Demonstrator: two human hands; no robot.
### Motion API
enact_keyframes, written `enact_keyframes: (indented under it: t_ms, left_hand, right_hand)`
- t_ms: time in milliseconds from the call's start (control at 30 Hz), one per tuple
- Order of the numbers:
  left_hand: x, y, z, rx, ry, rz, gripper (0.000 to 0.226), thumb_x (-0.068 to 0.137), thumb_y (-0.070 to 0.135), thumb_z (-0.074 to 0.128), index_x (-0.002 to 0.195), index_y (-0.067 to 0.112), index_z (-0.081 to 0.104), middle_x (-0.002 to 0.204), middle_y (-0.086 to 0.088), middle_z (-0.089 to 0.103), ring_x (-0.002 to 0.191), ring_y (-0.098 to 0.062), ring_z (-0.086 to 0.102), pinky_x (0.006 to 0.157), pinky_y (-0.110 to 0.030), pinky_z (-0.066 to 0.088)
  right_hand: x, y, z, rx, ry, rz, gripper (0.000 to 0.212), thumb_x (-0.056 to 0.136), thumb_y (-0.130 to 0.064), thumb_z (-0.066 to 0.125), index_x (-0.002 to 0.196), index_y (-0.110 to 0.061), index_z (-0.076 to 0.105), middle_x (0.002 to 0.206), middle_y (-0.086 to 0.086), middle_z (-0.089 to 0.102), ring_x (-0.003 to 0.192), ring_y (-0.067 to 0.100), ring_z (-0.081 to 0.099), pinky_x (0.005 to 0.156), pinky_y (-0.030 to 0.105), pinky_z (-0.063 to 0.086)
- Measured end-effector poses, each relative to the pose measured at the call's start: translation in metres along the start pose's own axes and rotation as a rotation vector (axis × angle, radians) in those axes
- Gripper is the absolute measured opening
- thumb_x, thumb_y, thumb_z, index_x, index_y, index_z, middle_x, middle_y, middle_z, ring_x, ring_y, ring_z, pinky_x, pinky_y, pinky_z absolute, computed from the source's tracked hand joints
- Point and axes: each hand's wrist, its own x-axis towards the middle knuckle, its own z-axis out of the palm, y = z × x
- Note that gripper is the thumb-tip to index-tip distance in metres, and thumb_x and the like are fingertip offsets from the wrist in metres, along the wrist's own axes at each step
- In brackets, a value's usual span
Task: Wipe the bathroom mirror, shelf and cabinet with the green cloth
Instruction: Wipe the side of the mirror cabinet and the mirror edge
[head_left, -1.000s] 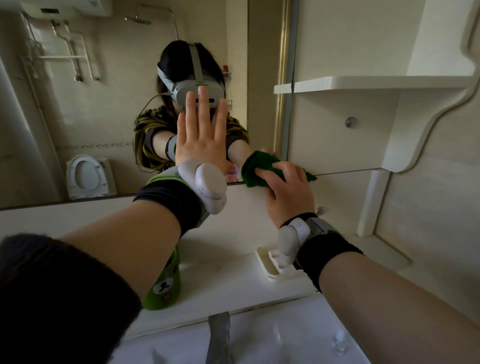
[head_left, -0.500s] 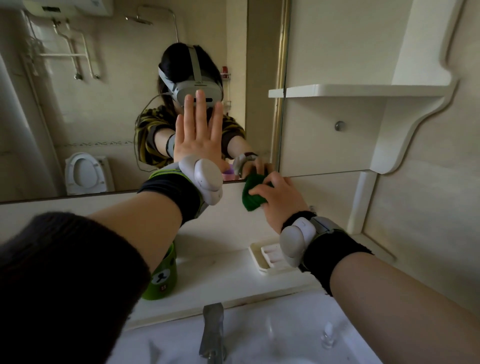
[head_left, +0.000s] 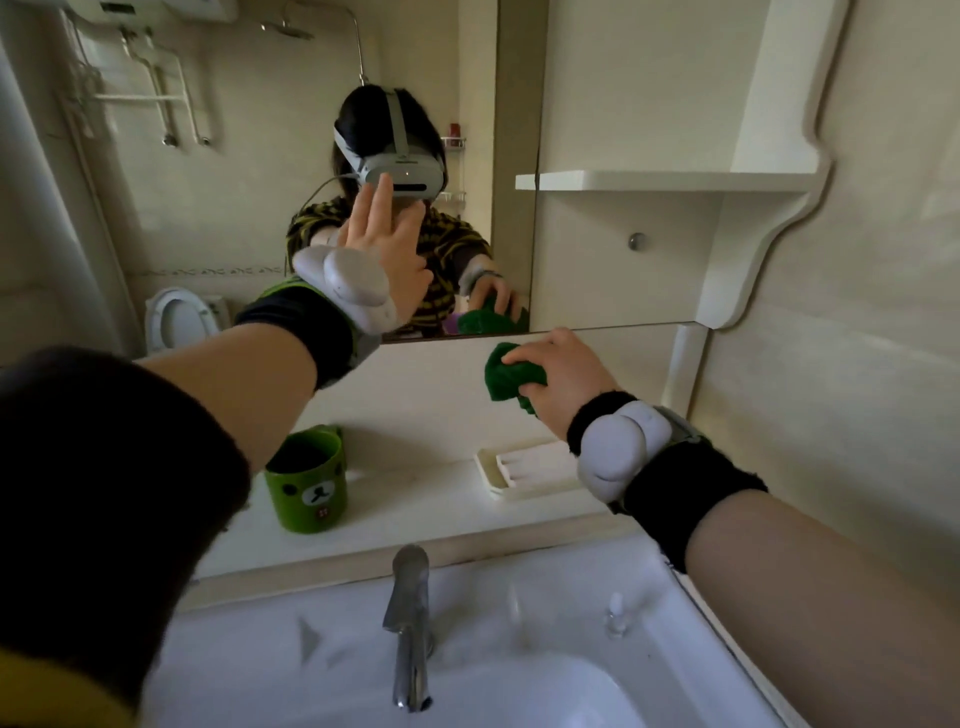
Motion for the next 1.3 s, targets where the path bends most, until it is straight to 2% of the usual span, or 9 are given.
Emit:
enact_keyframes:
  t_ms: [200, 367, 433, 633, 767, 967, 1067, 1133, 1300]
  left_hand:
    - [-0.036, 0.012, -0.020, -0.214, -0.061, 0.092, 0.049, 0.093, 0.025, 0.051, 0.139, 0.015, 0.041, 0.148, -0.002, 0.032, 0.137, -0.021, 0.027, 0.111, -0.042, 0.027]
    - [-0.098, 0.015, -0.010, -0.336, -0.203, 0.001, 0.042, 0.095, 0.027, 0.050, 0.135, 0.016, 0.046, 0.139, -0.005, 0.046, 0.125, -0.022, 0.043, 0.100, -0.030, 0.033]
    - [-0.125, 0.017, 0.000, -0.379, -0.263, -0.082, 0.041, 0.095, 0.030, 0.050, 0.134, 0.020, 0.047, 0.136, -0.003, 0.049, 0.122, -0.020, 0.047, 0.097, -0.029, 0.035]
    - [-0.183, 0.030, 0.028, -0.488, -0.368, -0.147, 0.046, 0.089, 0.021, 0.059, 0.134, 0.025, 0.047, 0.127, -0.004, 0.057, 0.115, -0.020, 0.053, 0.094, -0.031, 0.042]
    - [-0.208, 0.037, 0.033, -0.530, -0.396, -0.153, 0.044, 0.088, 0.015, 0.061, 0.129, 0.029, 0.054, 0.124, 0.001, 0.058, 0.114, -0.015, 0.051, 0.090, -0.022, 0.035]
    - [-0.234, 0.048, 0.035, -0.604, -0.417, -0.223, 0.026, 0.089, 0.016, 0.060, 0.115, 0.017, 0.063, 0.113, 0.006, 0.058, 0.107, -0.007, 0.048, 0.088, -0.018, 0.032]
    - [-0.247, 0.054, 0.038, -0.608, -0.454, -0.304, 0.027, 0.093, 0.022, 0.054, 0.117, 0.012, 0.060, 0.116, -0.001, 0.061, 0.104, -0.012, 0.054, 0.087, -0.024, 0.040]
    - [-0.254, 0.058, 0.040, -0.633, -0.489, -0.364, 0.021, 0.094, 0.023, 0.050, 0.110, 0.012, 0.059, 0.102, 0.000, 0.063, 0.095, -0.017, 0.058, 0.082, -0.028, 0.046]
    - [-0.269, 0.064, 0.049, -0.681, -0.493, -0.482, 0.015, 0.096, 0.026, 0.046, 0.085, 0.019, 0.052, 0.076, 0.007, 0.055, 0.068, -0.006, 0.052, 0.057, -0.016, 0.037]
  right_hand:
    - [-0.019, -0.010, -0.014, 0.154, 0.034, -0.012, 0.034, 0.084, -0.008, 0.058, 0.113, -0.023, 0.064, 0.121, 0.005, 0.055, 0.109, 0.022, 0.052, 0.087, 0.018, 0.033]
    - [-0.044, -0.018, -0.009, 0.300, 0.006, -0.011, 0.035, 0.084, -0.010, 0.058, 0.117, -0.021, 0.062, 0.115, 0.007, 0.058, 0.103, 0.023, 0.055, 0.093, 0.032, 0.044]
    - [-0.056, -0.019, -0.001, 0.327, -0.028, -0.021, 0.035, 0.083, -0.011, 0.060, 0.117, -0.022, 0.062, 0.116, 0.007, 0.056, 0.106, 0.021, 0.052, 0.094, 0.026, 0.039]
    - [-0.089, -0.025, 0.021, 0.456, -0.141, -0.007, 0.031, 0.080, -0.009, 0.062, 0.109, -0.019, 0.065, 0.105, 0.001, 0.065, 0.091, 0.013, 0.057, 0.069, 0.011, 0.036]
    - [-0.111, -0.020, 0.037, 0.710, -0.237, 0.129, 0.019, 0.080, -0.010, 0.063, 0.097, -0.017, 0.058, 0.082, 0.002, 0.063, 0.060, 0.000, 0.061, 0.048, 0.009, 0.044]
    - [-0.123, -0.006, 0.054, 0.806, -0.381, 0.246, 0.026, 0.079, -0.014, 0.068, 0.101, -0.020, 0.054, 0.100, 0.005, 0.064, 0.091, 0.021, 0.061, 0.082, 0.035, 0.050]
    - [-0.128, 0.000, 0.060, 0.932, -0.491, 0.335, 0.018, 0.081, -0.017, 0.068, 0.095, -0.023, 0.059, 0.099, 0.003, 0.065, 0.093, 0.021, 0.063, 0.084, 0.037, 0.052]
    - [-0.130, 0.001, 0.063, 1.001, -0.523, 0.385, 0.010, 0.084, -0.019, 0.065, 0.090, -0.025, 0.060, 0.094, 0.001, 0.065, 0.088, 0.019, 0.064, 0.079, 0.036, 0.054]
    - [-0.141, -0.001, 0.069, 0.974, -0.517, 0.370, 0.007, 0.088, -0.038, 0.058, 0.087, -0.031, 0.061, 0.092, -0.003, 0.065, 0.086, 0.014, 0.063, 0.079, 0.035, 0.055]
